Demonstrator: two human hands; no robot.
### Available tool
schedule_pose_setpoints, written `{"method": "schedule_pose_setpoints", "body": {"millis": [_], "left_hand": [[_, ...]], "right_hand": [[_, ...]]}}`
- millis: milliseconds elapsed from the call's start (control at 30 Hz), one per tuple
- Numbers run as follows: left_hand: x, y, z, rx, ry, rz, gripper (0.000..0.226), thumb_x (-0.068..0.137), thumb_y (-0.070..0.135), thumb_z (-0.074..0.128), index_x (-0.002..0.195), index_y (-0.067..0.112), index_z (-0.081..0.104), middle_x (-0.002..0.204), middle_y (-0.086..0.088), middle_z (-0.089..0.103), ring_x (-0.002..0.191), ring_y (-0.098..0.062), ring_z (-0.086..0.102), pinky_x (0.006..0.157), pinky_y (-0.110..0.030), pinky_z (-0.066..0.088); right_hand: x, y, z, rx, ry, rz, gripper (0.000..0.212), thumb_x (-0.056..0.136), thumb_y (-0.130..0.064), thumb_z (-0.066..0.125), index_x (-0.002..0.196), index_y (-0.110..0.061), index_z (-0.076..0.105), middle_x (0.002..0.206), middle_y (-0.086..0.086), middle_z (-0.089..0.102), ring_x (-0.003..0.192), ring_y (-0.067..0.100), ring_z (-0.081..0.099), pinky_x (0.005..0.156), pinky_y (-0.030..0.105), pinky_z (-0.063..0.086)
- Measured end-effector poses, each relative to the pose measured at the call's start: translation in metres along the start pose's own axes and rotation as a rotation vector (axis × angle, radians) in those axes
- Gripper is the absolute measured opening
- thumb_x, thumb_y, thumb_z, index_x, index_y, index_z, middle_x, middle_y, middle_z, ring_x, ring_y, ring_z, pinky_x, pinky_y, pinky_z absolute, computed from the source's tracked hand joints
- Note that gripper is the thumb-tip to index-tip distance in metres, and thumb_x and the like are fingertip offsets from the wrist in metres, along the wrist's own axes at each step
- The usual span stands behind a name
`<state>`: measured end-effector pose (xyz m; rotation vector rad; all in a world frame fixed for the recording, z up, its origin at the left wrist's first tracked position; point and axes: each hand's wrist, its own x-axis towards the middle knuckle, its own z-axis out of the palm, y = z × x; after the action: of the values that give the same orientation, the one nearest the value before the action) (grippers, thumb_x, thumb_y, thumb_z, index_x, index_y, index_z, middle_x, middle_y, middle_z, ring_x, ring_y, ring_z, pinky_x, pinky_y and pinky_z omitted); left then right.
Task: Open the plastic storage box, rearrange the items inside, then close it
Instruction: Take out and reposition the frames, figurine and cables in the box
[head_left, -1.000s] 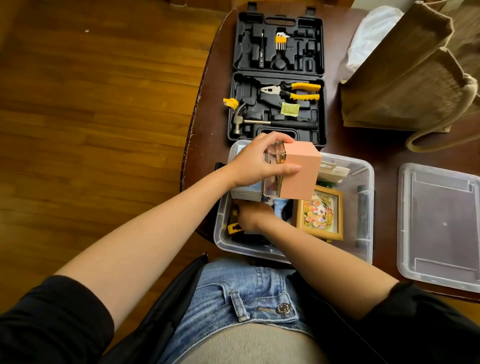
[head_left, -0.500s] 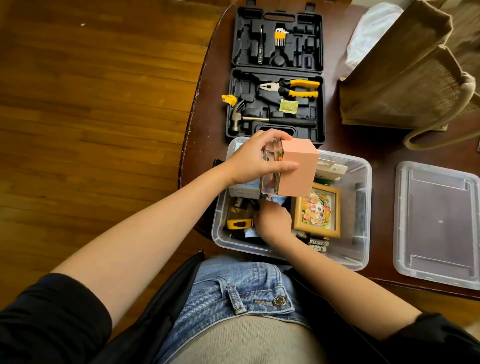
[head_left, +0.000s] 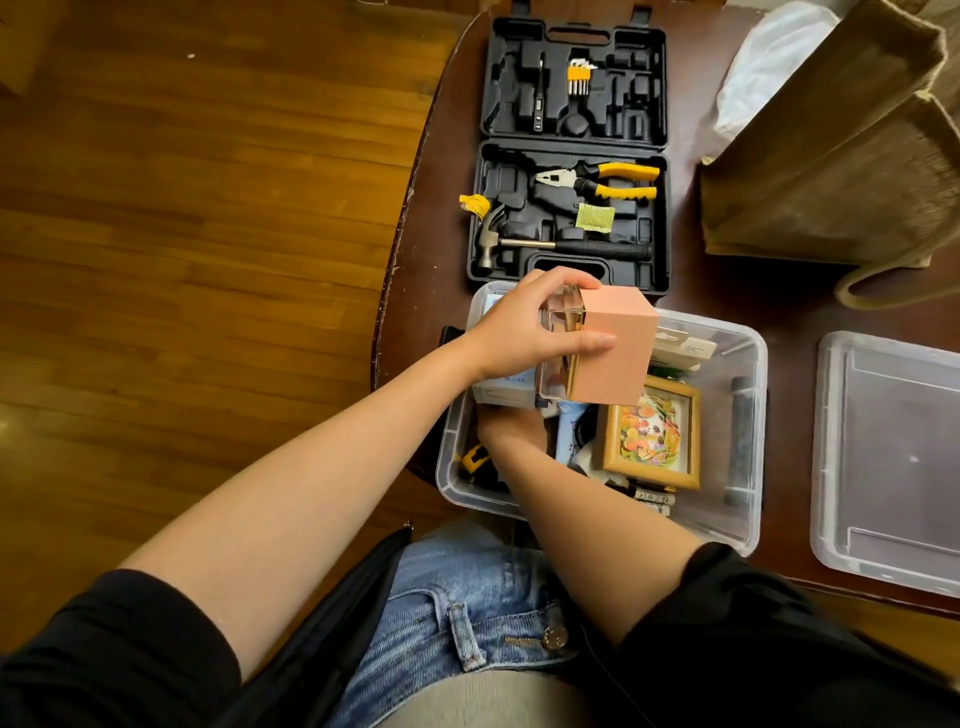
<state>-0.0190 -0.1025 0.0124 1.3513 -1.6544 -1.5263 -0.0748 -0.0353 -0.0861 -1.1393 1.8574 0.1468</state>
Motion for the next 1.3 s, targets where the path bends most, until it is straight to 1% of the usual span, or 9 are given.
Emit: {"method": "schedule_pose_setpoints", "body": {"millis": [267, 567, 700, 800, 867, 933, 967, 1100, 1300], "left_hand": [[0.001, 0.0, 0.0, 0.008, -0.013, -0.003, 0.049, 0.079, 0.035, 0.075, 0.12, 0.031, 0.049, 0.128, -0.001, 0.047, 0.115, -0.008, 0.047, 0.089, -0.011, 0.037], [-0.001, 0.001, 0.0, 0.007, -0.026, -0.014, 0.049, 0.08, 0.034, 0.074, 0.121, 0.03, 0.049, 0.128, -0.004, 0.046, 0.117, -0.011, 0.048, 0.09, -0.014, 0.038], [0.0, 0.001, -0.001, 0.003, -0.02, -0.016, 0.048, 0.08, 0.034, 0.074, 0.121, 0.03, 0.049, 0.128, -0.003, 0.046, 0.116, -0.009, 0.047, 0.09, -0.014, 0.039], [0.0, 0.001, 0.0, 0.017, -0.017, -0.009, 0.049, 0.081, 0.034, 0.074, 0.123, 0.028, 0.049, 0.127, -0.004, 0.046, 0.115, -0.009, 0.047, 0.088, -0.012, 0.038], [0.0, 0.001, -0.001, 0.023, -0.017, -0.008, 0.05, 0.08, 0.033, 0.074, 0.123, 0.027, 0.05, 0.127, -0.004, 0.047, 0.116, -0.011, 0.048, 0.091, -0.015, 0.039], [0.0, 0.002, -0.001, 0.014, -0.023, -0.011, 0.05, 0.08, 0.033, 0.074, 0.123, 0.027, 0.05, 0.127, -0.004, 0.047, 0.117, -0.011, 0.048, 0.094, -0.02, 0.04], [-0.001, 0.001, -0.002, 0.014, -0.028, -0.011, 0.05, 0.08, 0.034, 0.074, 0.123, 0.027, 0.05, 0.127, -0.004, 0.047, 0.117, -0.012, 0.048, 0.096, -0.022, 0.04], [-0.002, 0.002, -0.002, 0.04, -0.041, 0.0, 0.051, 0.079, 0.036, 0.074, 0.123, 0.026, 0.05, 0.128, -0.002, 0.047, 0.119, -0.014, 0.047, 0.103, -0.034, 0.041], [-0.008, 0.005, -0.007, 0.203, -0.117, 0.046, 0.056, 0.073, 0.043, 0.077, 0.12, 0.036, 0.048, 0.122, 0.003, 0.045, 0.115, -0.014, 0.047, 0.103, -0.039, 0.041]], "right_hand": [[-0.003, 0.002, 0.002, -0.194, -0.009, -0.011, 0.032, 0.096, -0.031, 0.039, 0.108, -0.013, 0.063, 0.111, 0.008, 0.064, 0.102, 0.027, 0.061, 0.079, 0.034, 0.047], [0.0, 0.009, 0.001, -0.097, -0.034, 0.037, 0.023, 0.092, -0.02, 0.041, 0.095, -0.01, 0.062, 0.105, 0.01, 0.065, 0.098, 0.027, 0.062, 0.068, 0.029, 0.04], [0.004, 0.012, -0.008, -0.18, -0.139, -0.073, 0.028, 0.095, -0.01, 0.037, 0.113, -0.005, 0.058, 0.117, 0.016, 0.061, 0.105, 0.03, 0.058, 0.072, 0.031, 0.04], [0.003, 0.019, -0.023, -0.054, -0.211, -0.165, 0.036, 0.101, -0.014, 0.031, 0.131, -0.005, 0.048, 0.129, 0.018, 0.054, 0.112, 0.034, 0.054, 0.089, 0.038, 0.045], [-0.002, 0.024, -0.037, 0.102, -0.262, -0.139, 0.034, 0.102, -0.025, 0.037, 0.126, -0.007, 0.052, 0.113, 0.017, 0.063, 0.085, 0.024, 0.064, 0.072, 0.032, 0.051], [-0.008, 0.031, -0.055, 0.214, -0.398, -0.056, 0.041, 0.099, -0.037, 0.042, 0.12, -0.004, 0.056, 0.071, 0.009, 0.06, 0.039, 0.007, 0.046, 0.037, 0.017, 0.035], [-0.011, 0.035, -0.063, 0.225, -0.45, -0.042, 0.047, 0.098, -0.041, 0.043, 0.119, -0.001, 0.056, 0.06, 0.004, 0.051, 0.03, 0.005, 0.034, 0.033, 0.015, 0.026], [-0.033, 0.058, -0.097, 0.287, -0.446, -0.121, 0.03, 0.093, -0.047, 0.05, 0.085, -0.022, 0.064, 0.05, -0.006, 0.047, 0.036, 0.005, 0.034, 0.038, 0.016, 0.025], [-0.052, 0.104, -0.127, 0.605, -0.505, -0.138, 0.029, 0.098, -0.039, 0.043, 0.079, -0.018, 0.049, 0.056, -0.005, 0.047, 0.046, 0.007, 0.034, 0.041, 0.015, 0.024]]}}
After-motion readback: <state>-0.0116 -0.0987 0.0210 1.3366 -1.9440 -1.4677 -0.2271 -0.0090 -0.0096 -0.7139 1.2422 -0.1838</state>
